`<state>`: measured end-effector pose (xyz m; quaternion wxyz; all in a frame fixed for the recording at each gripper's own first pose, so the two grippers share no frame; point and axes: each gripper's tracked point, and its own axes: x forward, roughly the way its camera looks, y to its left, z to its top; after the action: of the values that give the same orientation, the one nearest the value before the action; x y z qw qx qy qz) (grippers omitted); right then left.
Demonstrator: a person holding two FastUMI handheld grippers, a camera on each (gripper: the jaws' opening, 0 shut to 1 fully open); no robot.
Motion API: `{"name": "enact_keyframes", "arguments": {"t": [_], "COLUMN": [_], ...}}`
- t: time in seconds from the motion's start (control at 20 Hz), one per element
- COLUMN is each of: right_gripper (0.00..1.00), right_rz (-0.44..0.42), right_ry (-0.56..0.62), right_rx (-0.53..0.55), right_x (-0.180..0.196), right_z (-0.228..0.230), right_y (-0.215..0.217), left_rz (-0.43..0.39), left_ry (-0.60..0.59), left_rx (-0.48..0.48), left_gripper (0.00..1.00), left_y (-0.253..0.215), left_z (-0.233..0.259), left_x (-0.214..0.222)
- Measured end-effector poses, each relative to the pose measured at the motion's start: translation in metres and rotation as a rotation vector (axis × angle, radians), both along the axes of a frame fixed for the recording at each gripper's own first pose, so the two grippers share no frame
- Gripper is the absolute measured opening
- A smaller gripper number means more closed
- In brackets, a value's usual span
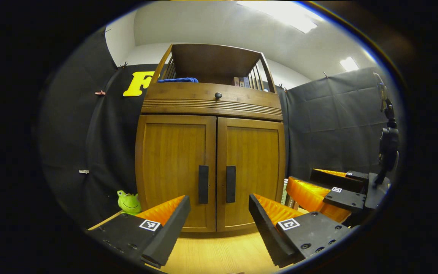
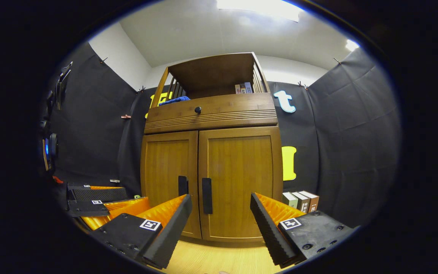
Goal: Open the right door of the double-door shoe cabinet with the right hand, and open the left door with the left hand.
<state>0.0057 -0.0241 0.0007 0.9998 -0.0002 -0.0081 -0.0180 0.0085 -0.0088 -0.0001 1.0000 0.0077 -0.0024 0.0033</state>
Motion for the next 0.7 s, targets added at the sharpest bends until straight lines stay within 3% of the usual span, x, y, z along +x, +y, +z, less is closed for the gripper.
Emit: {"name": "enact_keyframes", "arguments": {"t": [0.7], "right_gripper": [0.97], "right_rz": [0.042], "right_ry": [0.029], "right_rx": [-0.007], "right_x": [0.043], "right_z": [-0.022], "right_y": [0.024], "left_rz": [0.012], "left_ry": [-0.007], "left_rx": [-0.010], "left_gripper": [0.96], "left_y": [0.021], "left_z": [0.000], "left_x": [-0.011]}}
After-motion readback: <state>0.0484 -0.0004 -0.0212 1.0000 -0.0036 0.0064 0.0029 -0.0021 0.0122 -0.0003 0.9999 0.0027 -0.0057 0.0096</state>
